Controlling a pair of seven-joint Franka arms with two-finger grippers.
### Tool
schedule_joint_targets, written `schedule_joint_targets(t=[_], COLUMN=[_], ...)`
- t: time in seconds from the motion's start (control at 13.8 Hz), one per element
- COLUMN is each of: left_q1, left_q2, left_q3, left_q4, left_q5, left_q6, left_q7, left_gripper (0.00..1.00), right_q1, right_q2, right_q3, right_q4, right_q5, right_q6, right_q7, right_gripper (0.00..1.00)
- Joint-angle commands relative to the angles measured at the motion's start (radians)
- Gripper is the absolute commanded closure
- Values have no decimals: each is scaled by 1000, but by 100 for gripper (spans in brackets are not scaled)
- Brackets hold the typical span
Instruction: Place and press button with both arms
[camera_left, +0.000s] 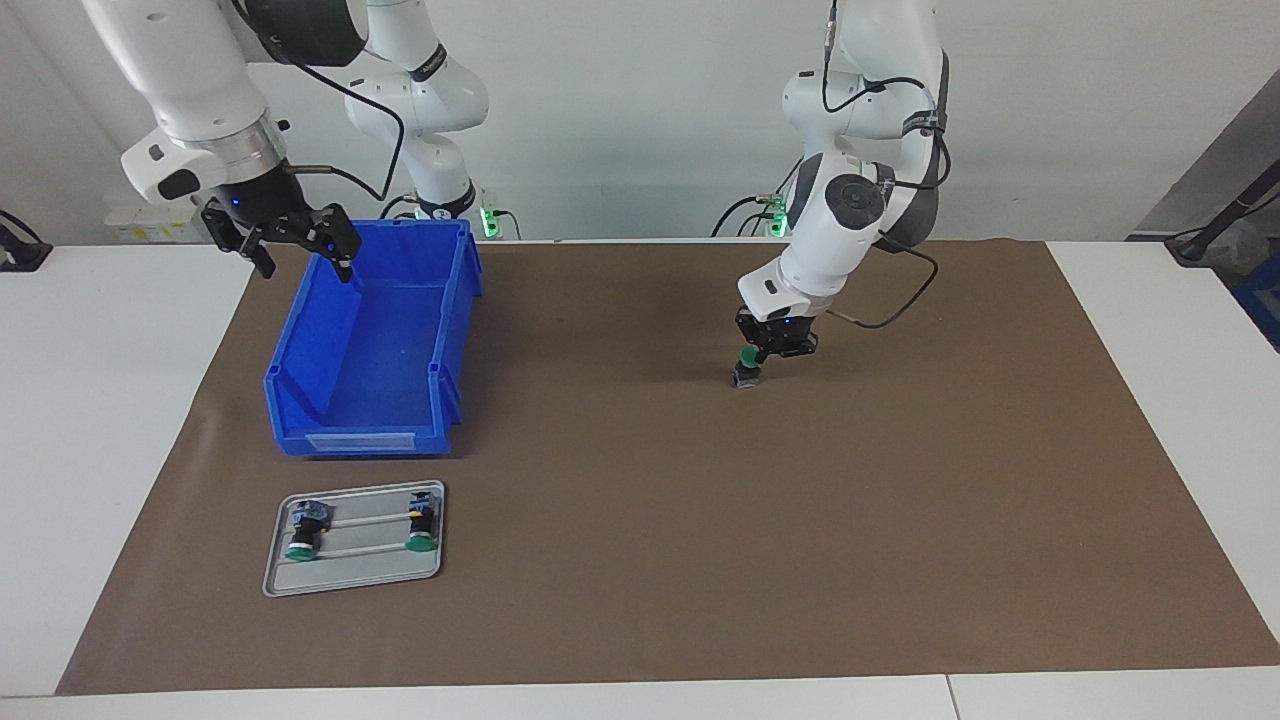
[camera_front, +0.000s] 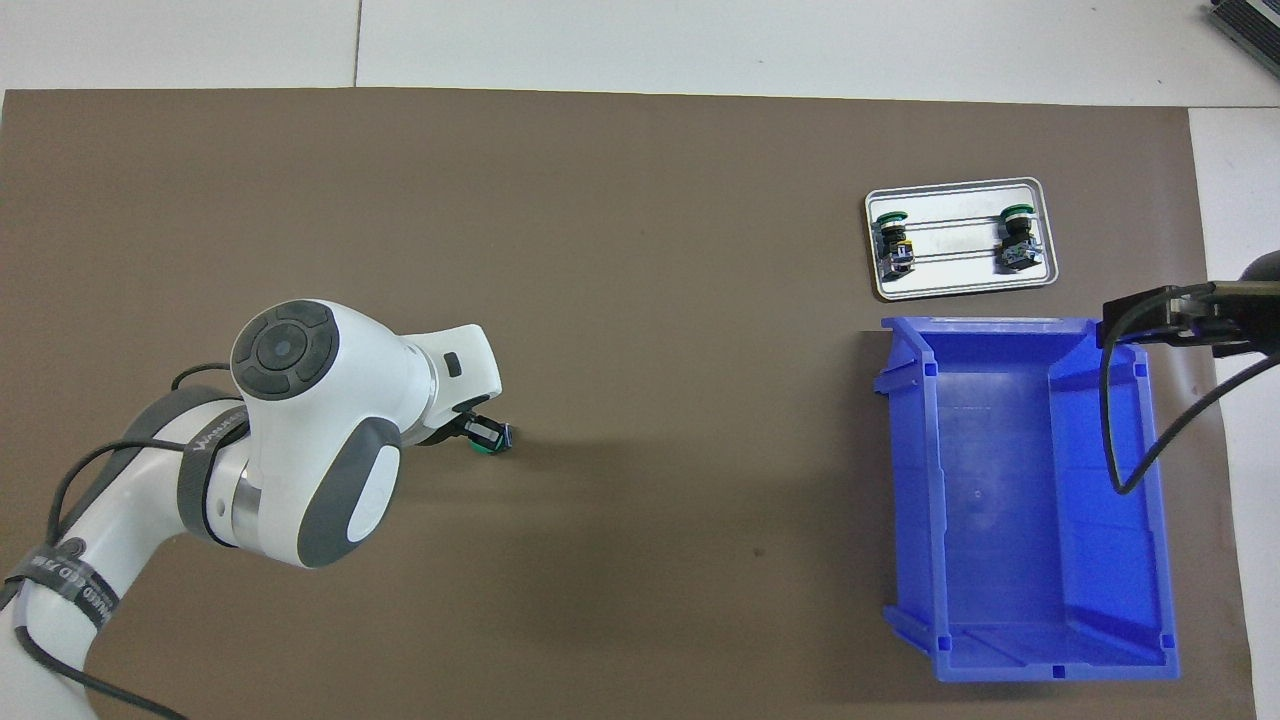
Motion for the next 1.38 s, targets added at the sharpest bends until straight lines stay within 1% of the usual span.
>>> schedule_joint_targets(t=[0.0,0.8,1.3], left_q1=[-18,-54,-54], left_q2=[-46,-65,-63], left_q3=[13,12,12], left_q4=[-46,-101,-171], left_q5=[21,21,21], left_q6=[19,67,182], left_q7=[-21,-43,-40], left_gripper=[100,100,100], right_q1=[-8,-8,-8], right_q2=[-24,-24,-24], right_q3=[4,4,4], right_q4=[-25,-25,-25], right_q5=[18,19,18], right_q6=[1,1,-2], right_q7=[-9,-9,-6], right_gripper=[0,0,0])
